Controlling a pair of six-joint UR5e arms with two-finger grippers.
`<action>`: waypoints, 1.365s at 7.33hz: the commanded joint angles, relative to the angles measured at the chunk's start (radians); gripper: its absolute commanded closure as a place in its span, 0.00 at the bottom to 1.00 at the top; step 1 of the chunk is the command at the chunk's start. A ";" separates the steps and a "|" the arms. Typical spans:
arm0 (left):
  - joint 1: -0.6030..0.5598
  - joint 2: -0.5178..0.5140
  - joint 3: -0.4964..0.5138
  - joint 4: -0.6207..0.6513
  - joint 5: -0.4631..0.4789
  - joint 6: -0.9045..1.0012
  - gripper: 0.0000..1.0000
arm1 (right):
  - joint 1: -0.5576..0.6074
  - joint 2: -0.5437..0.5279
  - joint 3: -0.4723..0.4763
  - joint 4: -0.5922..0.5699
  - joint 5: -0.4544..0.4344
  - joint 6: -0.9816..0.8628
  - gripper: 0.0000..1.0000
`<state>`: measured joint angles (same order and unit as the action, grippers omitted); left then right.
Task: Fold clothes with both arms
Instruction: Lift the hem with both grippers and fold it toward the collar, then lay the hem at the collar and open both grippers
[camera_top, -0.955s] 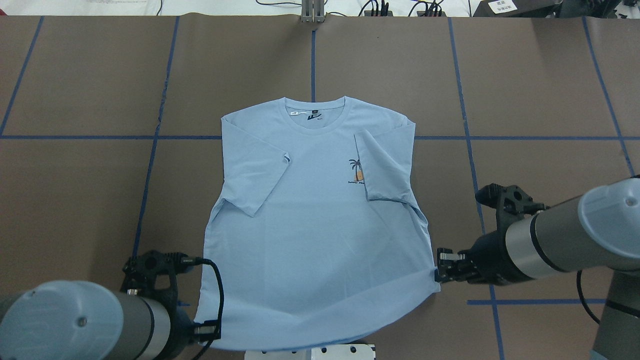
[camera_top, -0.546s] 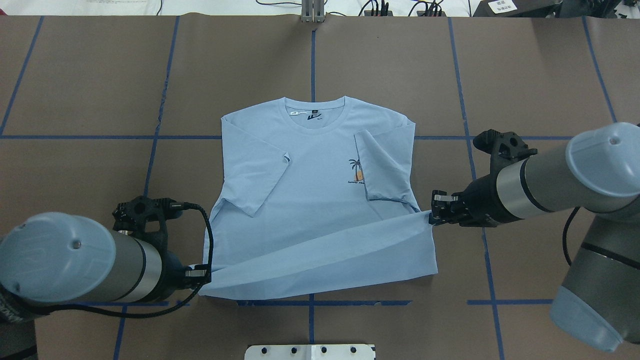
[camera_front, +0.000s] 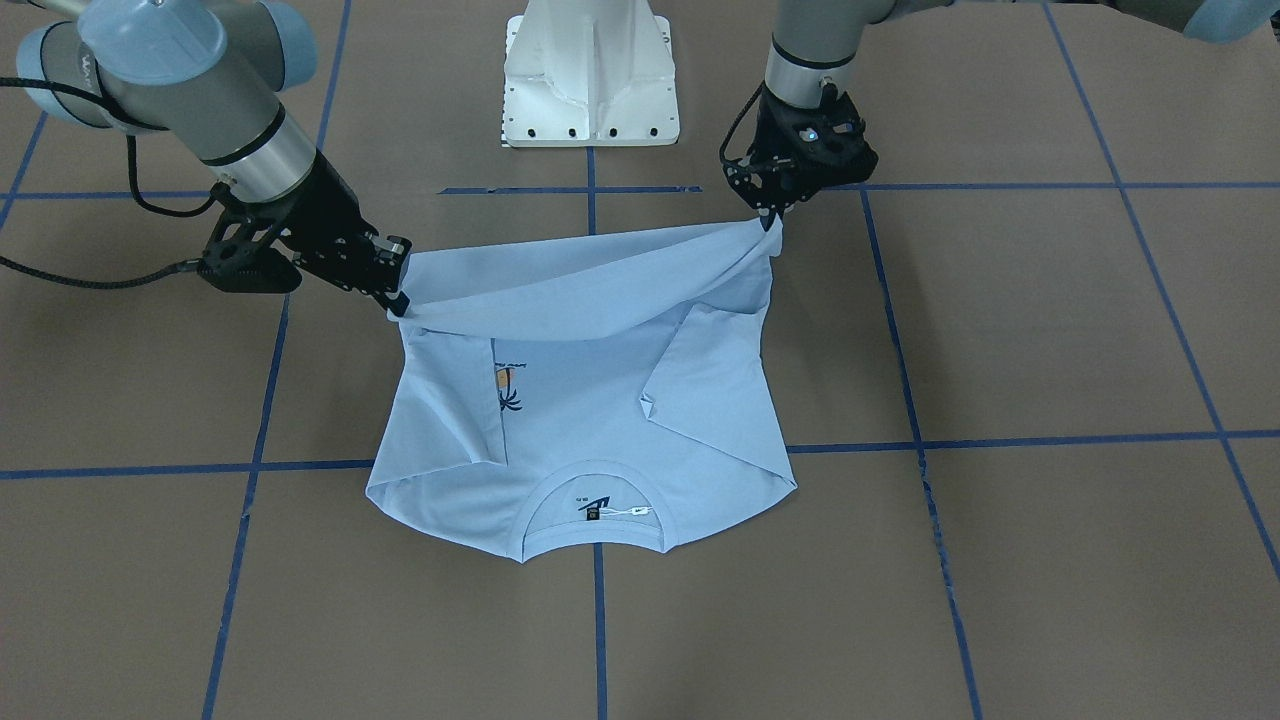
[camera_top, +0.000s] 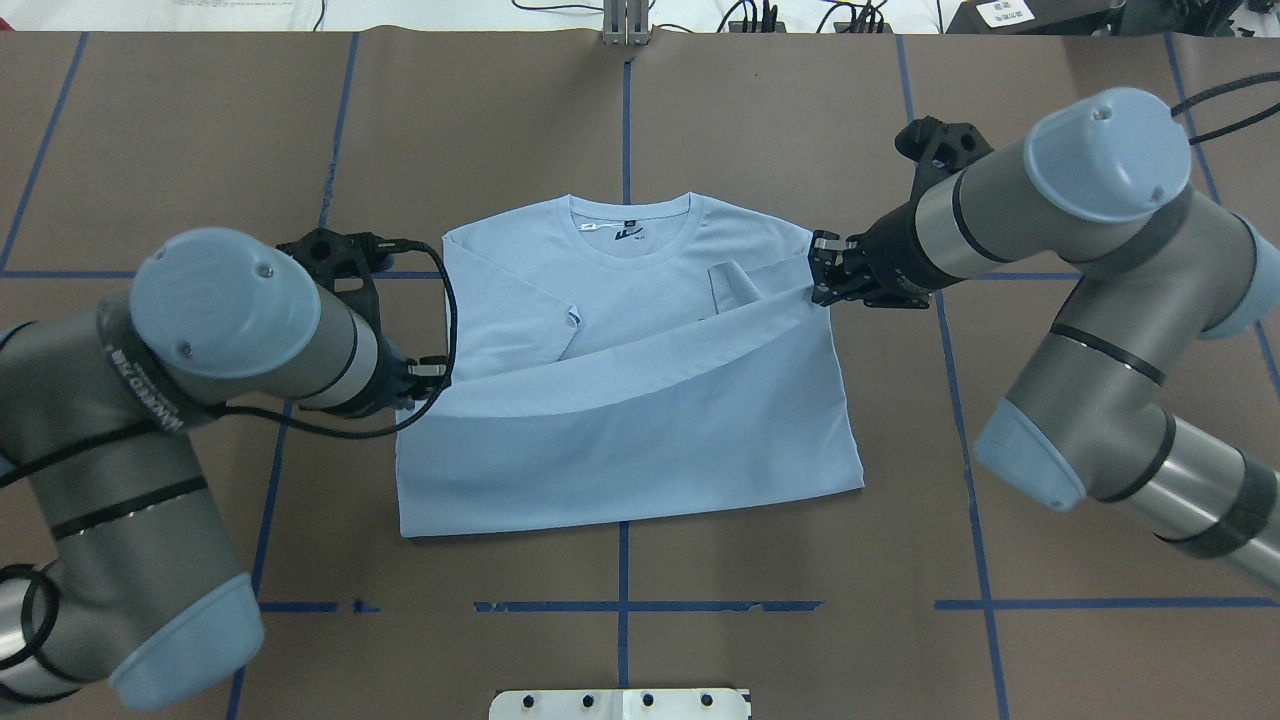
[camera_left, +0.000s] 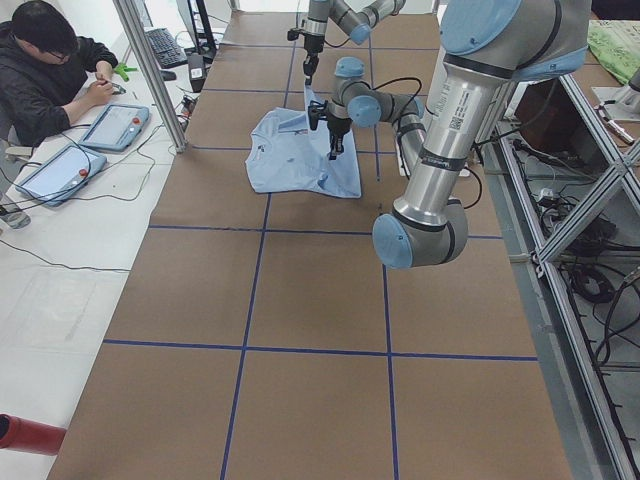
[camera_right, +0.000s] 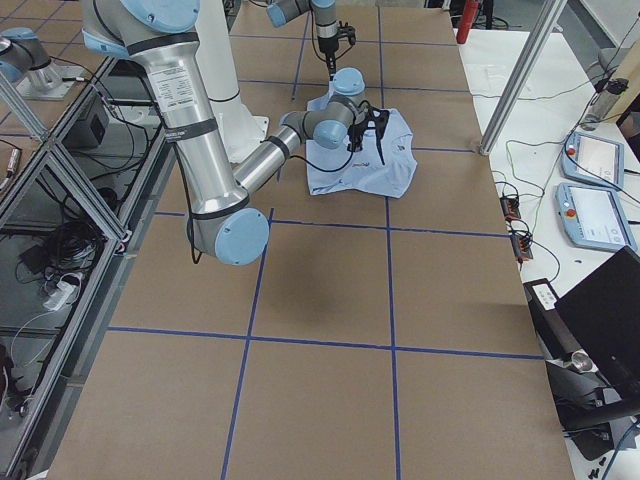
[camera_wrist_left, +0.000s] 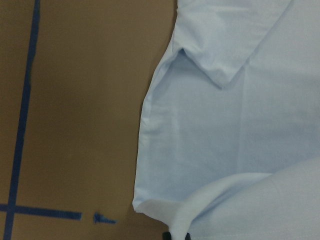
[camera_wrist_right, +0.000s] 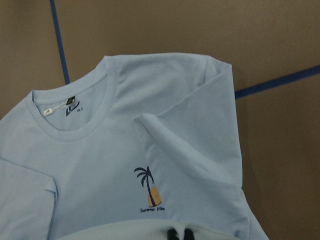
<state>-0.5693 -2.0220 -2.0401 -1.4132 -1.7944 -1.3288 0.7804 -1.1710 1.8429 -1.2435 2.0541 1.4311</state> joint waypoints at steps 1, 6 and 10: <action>-0.099 -0.018 0.186 -0.161 0.001 0.051 1.00 | 0.074 0.110 -0.176 -0.001 0.001 -0.046 1.00; -0.158 -0.139 0.530 -0.435 0.007 0.053 1.00 | 0.111 0.310 -0.493 0.012 -0.009 -0.060 1.00; -0.159 -0.155 0.555 -0.437 0.024 0.051 1.00 | 0.118 0.297 -0.565 0.090 -0.008 -0.061 1.00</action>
<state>-0.7282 -2.1680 -1.4884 -1.8499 -1.7724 -1.2766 0.8938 -0.8682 1.2852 -1.1597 2.0451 1.3710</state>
